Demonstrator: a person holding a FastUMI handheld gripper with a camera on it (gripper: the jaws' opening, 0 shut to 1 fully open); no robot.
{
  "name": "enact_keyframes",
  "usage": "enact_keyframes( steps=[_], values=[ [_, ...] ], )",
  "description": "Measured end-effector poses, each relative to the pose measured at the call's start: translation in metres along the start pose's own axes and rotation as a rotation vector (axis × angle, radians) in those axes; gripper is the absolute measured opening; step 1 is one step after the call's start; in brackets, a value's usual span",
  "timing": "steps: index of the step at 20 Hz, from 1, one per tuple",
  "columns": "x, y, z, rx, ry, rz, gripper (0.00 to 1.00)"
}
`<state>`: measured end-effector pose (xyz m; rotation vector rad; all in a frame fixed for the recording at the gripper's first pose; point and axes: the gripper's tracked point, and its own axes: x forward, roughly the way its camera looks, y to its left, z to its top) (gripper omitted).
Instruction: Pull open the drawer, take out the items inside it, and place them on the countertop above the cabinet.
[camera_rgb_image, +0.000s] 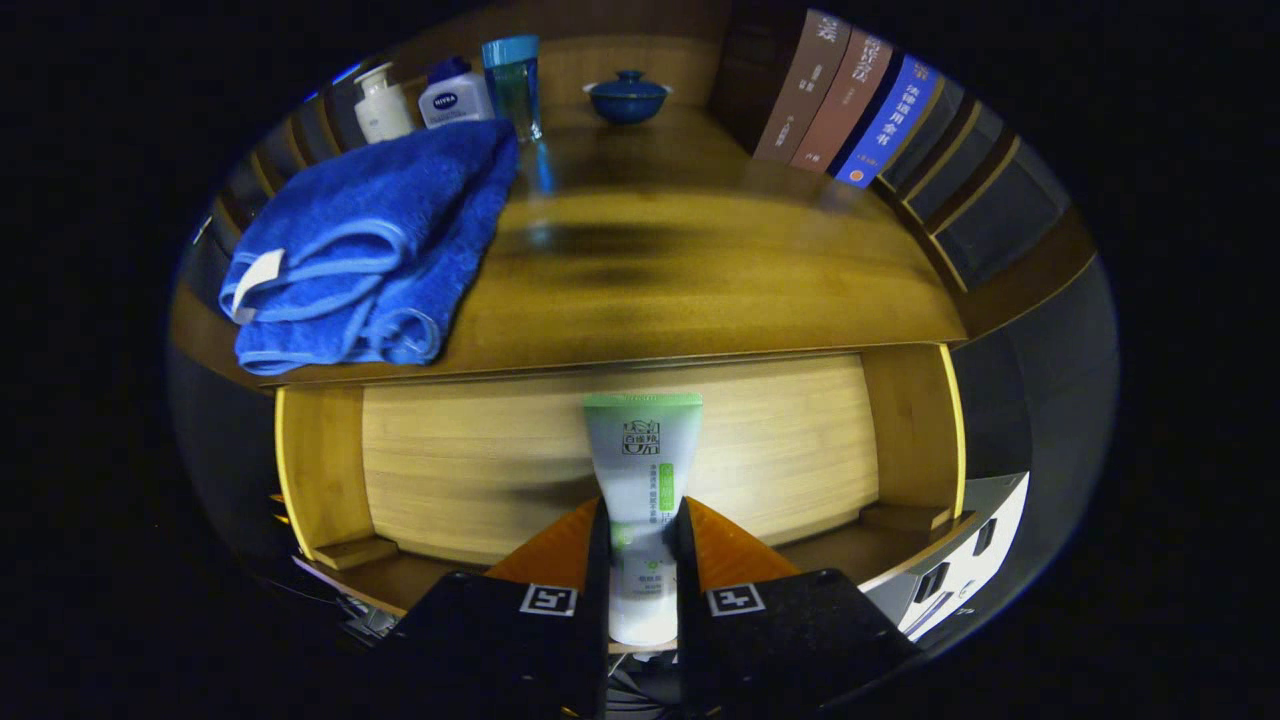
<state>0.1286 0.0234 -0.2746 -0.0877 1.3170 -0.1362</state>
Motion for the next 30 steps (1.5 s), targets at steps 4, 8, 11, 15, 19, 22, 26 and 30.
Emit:
enact_keyframes(
  steps=[4,8,11,15,19,22,26,30],
  values=[
    [-0.027,-0.005,0.023,0.014,-0.057,-0.002,0.32],
    [-0.029,-0.014,0.062,-0.006,-0.082,-0.011,0.32],
    [-0.015,-0.014,0.092,-0.016,-0.08,0.01,0.32],
    [0.003,-0.012,0.131,-0.022,-0.068,0.038,0.32],
    [0.019,-0.011,0.163,0.003,-0.059,0.07,0.32],
    [0.03,-0.01,0.177,-0.027,-0.055,0.068,0.32],
    [0.038,-0.001,0.183,-0.072,-0.047,0.068,0.32],
    [0.032,-0.001,0.192,-0.116,-0.091,0.047,0.58]
  ],
)
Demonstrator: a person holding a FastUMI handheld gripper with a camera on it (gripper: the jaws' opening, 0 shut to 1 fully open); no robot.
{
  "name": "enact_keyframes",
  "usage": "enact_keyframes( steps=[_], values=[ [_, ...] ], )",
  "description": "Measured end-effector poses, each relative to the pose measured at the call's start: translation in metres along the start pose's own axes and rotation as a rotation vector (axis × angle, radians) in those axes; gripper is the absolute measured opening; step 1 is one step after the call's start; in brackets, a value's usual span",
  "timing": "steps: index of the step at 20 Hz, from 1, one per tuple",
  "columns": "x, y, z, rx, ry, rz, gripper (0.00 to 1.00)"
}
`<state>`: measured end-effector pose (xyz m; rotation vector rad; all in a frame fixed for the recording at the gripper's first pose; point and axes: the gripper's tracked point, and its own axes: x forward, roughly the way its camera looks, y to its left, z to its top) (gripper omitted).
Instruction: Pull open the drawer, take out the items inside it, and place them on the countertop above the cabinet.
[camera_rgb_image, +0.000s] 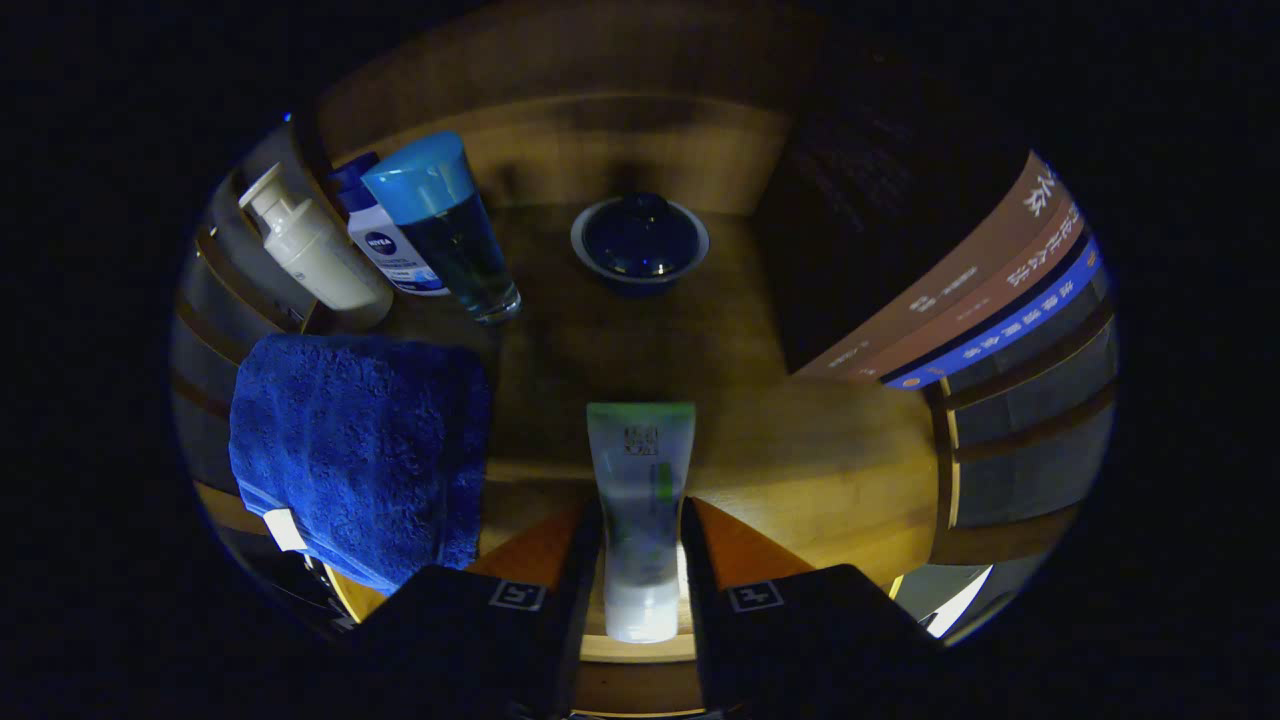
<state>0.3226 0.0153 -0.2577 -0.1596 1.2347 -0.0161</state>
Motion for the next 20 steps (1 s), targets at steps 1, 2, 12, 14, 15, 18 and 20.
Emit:
enact_keyframes(
  steps=[1,2,12,14,15,18,20],
  values=[
    [-0.005,0.0,0.002,-0.016,-0.01,-0.007,0.68],
    [-0.003,-0.002,0.003,-0.03,-0.016,-0.023,0.79],
    [-0.045,0.022,-0.034,-0.004,-0.161,-0.008,0.99],
    [-0.057,0.03,-0.047,0.009,-0.212,0.0,0.99],
    [-0.064,0.027,-0.052,0.001,-0.24,-0.019,0.99],
    [-0.094,0.032,-0.069,-0.005,-0.356,-0.033,0.99],
    [-0.119,0.035,-0.081,0.035,-0.456,-0.016,0.99]
  ],
)
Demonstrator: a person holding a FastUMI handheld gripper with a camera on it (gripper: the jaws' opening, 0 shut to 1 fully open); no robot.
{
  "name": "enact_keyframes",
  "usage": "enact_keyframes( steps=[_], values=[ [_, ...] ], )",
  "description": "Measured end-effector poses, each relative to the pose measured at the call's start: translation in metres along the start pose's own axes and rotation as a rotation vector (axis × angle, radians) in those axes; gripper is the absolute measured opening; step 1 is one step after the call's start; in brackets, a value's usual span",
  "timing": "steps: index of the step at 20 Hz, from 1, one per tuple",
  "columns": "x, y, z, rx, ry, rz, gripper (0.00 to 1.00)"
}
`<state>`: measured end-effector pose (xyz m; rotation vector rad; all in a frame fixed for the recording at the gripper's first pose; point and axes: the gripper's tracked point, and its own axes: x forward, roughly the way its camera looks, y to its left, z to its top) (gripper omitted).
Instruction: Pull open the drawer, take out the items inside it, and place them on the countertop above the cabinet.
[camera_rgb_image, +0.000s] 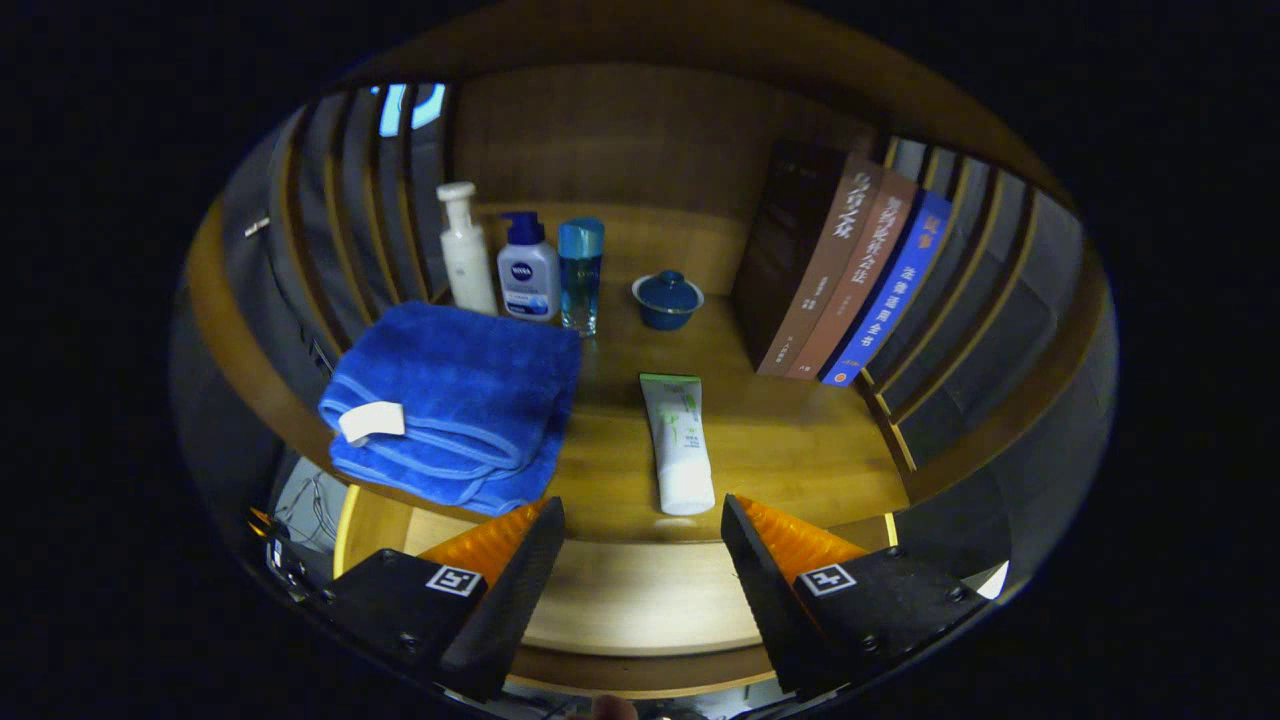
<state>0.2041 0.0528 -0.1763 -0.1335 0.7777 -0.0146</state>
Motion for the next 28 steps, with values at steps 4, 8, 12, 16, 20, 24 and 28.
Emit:
enact_keyframes(
  steps=[4,8,12,16,20,24,28],
  values=[
    [-0.06,-0.011,-0.013,0.061,-0.185,-0.022,0.99],
    [-0.105,-0.025,-0.037,0.076,-0.345,-0.057,0.99],
    [-0.133,-0.027,-0.083,0.063,-0.507,-0.056,0.98],
    [-0.131,-0.024,-0.145,0.051,-0.59,-0.051,0.98],
    [-0.106,-0.029,-0.197,0.076,-0.568,-0.034,0.98],
    [-0.087,-0.029,-0.234,0.091,-0.553,-0.005,0.98],
    [-0.073,-0.021,-0.247,0.088,-0.552,0.027,0.99]
  ],
)
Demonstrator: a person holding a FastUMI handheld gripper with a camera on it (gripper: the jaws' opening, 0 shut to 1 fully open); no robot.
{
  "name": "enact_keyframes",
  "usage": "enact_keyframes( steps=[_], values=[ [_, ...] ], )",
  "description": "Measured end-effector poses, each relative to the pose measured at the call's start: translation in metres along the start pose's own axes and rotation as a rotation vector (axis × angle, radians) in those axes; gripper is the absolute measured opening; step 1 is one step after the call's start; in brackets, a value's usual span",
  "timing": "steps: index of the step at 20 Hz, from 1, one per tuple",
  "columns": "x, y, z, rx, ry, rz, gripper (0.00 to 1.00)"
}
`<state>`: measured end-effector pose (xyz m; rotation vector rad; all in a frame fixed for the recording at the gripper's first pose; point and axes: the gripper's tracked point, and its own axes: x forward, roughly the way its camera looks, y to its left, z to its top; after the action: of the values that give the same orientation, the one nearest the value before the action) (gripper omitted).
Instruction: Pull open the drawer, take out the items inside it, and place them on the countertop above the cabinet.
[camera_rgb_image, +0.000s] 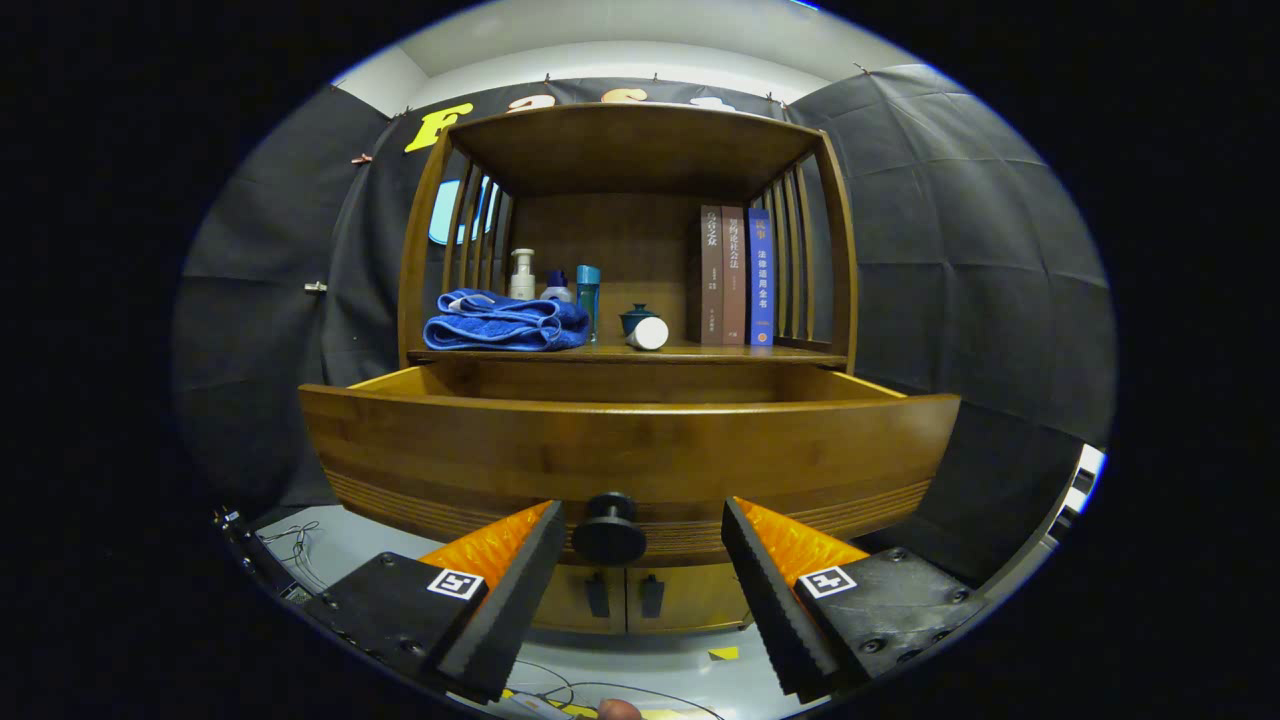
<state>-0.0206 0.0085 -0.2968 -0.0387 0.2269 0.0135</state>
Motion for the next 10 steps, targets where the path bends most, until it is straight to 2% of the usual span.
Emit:
enact_keyframes(
  steps=[6,10],
  values=[
    [0.026,0.008,-0.01,-0.011,0.021,0.03,0.99],
    [0.029,0.005,-0.012,-0.024,0.031,0.008,0.98]
  ],
)
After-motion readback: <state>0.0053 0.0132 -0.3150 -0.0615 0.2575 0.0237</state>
